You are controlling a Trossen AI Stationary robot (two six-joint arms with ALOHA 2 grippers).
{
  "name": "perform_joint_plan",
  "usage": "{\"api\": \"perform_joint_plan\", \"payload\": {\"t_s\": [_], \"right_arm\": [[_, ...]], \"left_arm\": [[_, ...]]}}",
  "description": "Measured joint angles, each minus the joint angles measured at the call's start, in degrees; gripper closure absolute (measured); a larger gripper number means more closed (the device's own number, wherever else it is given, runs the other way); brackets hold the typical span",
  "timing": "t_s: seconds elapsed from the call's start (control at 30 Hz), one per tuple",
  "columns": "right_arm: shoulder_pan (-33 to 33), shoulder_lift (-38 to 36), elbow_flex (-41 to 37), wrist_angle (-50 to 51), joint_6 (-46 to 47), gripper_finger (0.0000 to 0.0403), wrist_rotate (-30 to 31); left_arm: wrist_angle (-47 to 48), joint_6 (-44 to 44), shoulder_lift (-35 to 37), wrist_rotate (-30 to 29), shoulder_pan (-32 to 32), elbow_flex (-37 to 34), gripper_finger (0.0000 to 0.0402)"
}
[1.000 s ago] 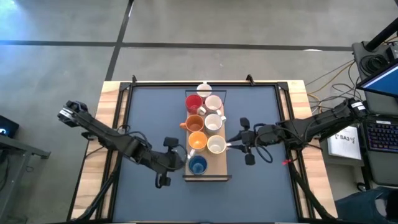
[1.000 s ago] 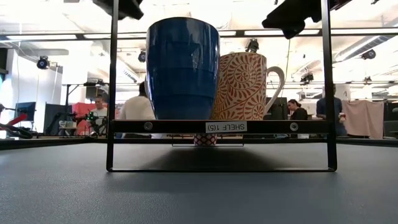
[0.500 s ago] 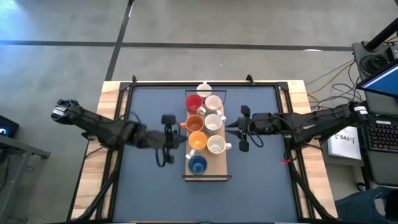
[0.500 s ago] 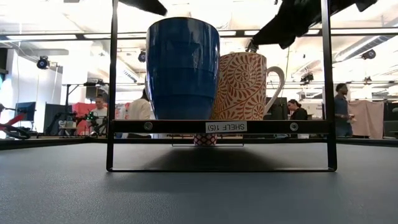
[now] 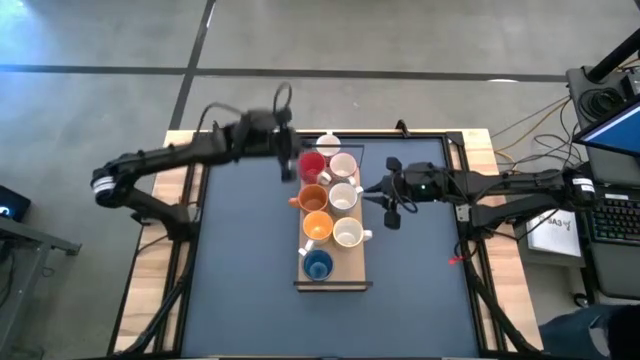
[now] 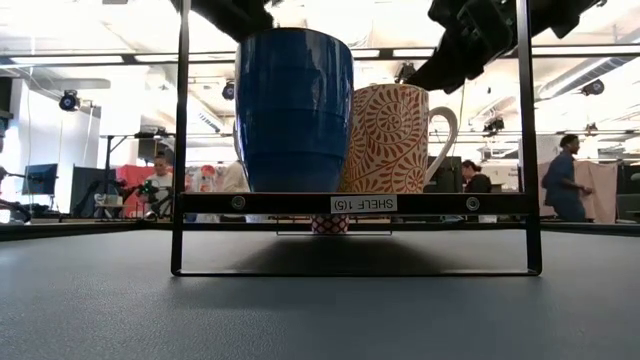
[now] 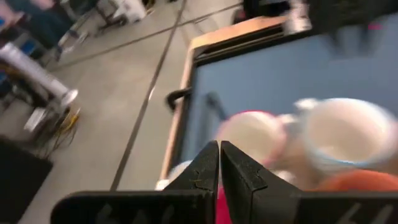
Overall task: Place coffee mugs
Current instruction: Put the red patterned mug on the shelf
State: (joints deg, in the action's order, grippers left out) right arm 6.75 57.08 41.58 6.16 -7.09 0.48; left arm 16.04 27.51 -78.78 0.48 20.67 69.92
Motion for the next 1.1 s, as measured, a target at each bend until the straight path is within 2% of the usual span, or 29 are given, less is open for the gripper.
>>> {"api": "perform_joint_plan", "payload": {"t_s": [0.17,0.33,0.53,0.67,0.73,1.1], "right_arm": [[0.6,-0.1,-0.1,1.1,0.3,0.0334,-1.0],[0.5,-1.4,-1.8,1.2,1.9,0.0333,-1.2],[0.5,-6.5,-5.5,0.5,3.7,0.0330,-2.0],[0.5,-10.6,-7.8,-0.8,4.5,0.0334,-2.0],[0.5,-12.5,-9.2,-3.0,4.5,0.0334,-2.0],[0.5,-17.3,-12.9,-5.6,7.1,0.0311,-2.0]], "left_arm": [[4.5,-0.6,-8.9,9.0,9.2,8.4,0.0401],[10.5,-1.6,-18.7,10.0,13.7,16.8,0.0401],[19.4,2.2,-28.6,11.3,16.8,28.7,0.0402],[26.5,2.9,-34.3,21.2,19.9,37.5,0.0397],[30.5,3.0,-37.1,24.5,21.0,42.0,0.0386],[47.4,8.0,-52.6,24.7,21.6,61.0,0.0289]]}}
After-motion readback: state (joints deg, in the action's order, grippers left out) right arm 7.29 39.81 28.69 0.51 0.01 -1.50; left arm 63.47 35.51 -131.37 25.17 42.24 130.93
